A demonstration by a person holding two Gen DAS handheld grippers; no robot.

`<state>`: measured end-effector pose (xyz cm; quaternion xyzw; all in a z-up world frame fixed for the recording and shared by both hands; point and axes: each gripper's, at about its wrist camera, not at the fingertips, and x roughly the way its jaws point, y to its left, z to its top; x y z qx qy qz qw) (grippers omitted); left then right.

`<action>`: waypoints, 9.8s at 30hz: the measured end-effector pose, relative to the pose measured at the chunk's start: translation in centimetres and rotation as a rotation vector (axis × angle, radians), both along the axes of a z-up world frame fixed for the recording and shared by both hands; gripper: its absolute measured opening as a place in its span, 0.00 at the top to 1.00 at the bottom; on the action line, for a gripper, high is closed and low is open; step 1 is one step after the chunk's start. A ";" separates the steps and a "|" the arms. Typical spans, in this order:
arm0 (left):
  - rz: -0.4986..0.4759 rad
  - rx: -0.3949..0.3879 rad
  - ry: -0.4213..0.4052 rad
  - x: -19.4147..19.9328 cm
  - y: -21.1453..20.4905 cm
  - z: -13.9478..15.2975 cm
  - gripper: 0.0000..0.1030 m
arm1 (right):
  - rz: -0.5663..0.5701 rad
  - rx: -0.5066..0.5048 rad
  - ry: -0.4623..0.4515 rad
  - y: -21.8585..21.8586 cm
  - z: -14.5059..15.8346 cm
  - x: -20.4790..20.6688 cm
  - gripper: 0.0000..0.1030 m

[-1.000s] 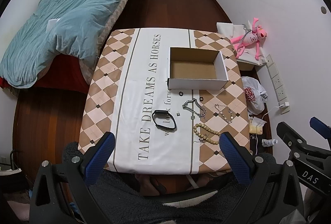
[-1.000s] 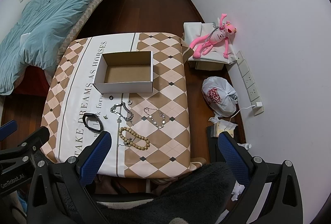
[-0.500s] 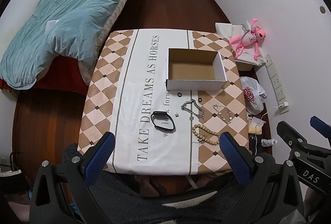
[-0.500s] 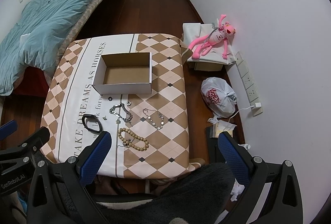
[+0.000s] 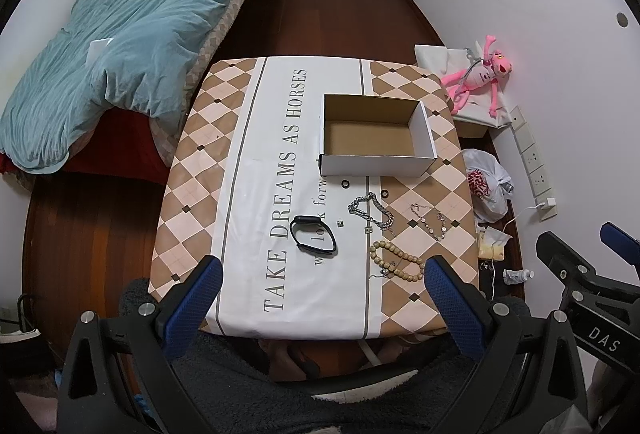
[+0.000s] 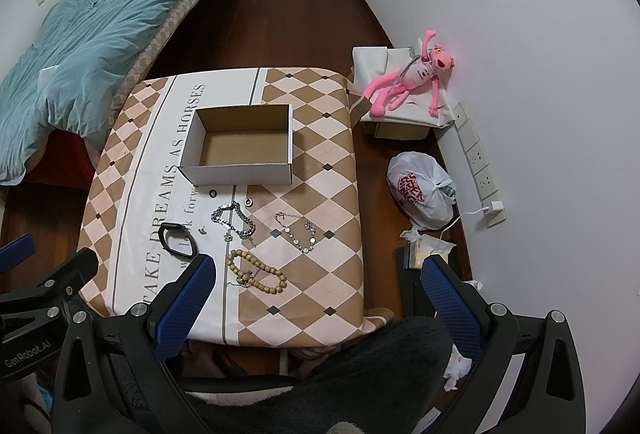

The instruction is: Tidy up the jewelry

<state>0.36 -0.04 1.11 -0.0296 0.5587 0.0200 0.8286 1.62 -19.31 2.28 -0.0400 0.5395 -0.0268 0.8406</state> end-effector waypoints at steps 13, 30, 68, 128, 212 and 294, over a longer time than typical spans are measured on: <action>0.029 0.061 -0.016 2.4 0.3 -3.2 0.00 | -0.032 -0.002 0.046 -0.4 -3.2 2.4 0.00; 0.081 0.164 0.239 4.3 3.5 -17.6 0.00 | 0.050 0.063 0.396 1.9 -25.8 5.2 0.35; 0.026 -0.052 0.185 7.6 5.7 -21.6 0.98 | -0.019 0.181 0.264 0.9 -22.8 4.3 0.91; -0.010 0.065 -0.012 20.5 2.1 -14.0 0.02 | 0.056 0.063 0.136 2.1 -17.9 20.0 0.10; -0.083 -0.001 0.006 8.0 -2.7 -22.4 0.90 | -0.140 0.074 0.094 -4.0 -25.1 7.4 0.81; -0.041 0.026 -0.104 22.4 2.2 -12.9 0.01 | 0.080 0.087 0.091 2.6 -17.0 22.1 0.07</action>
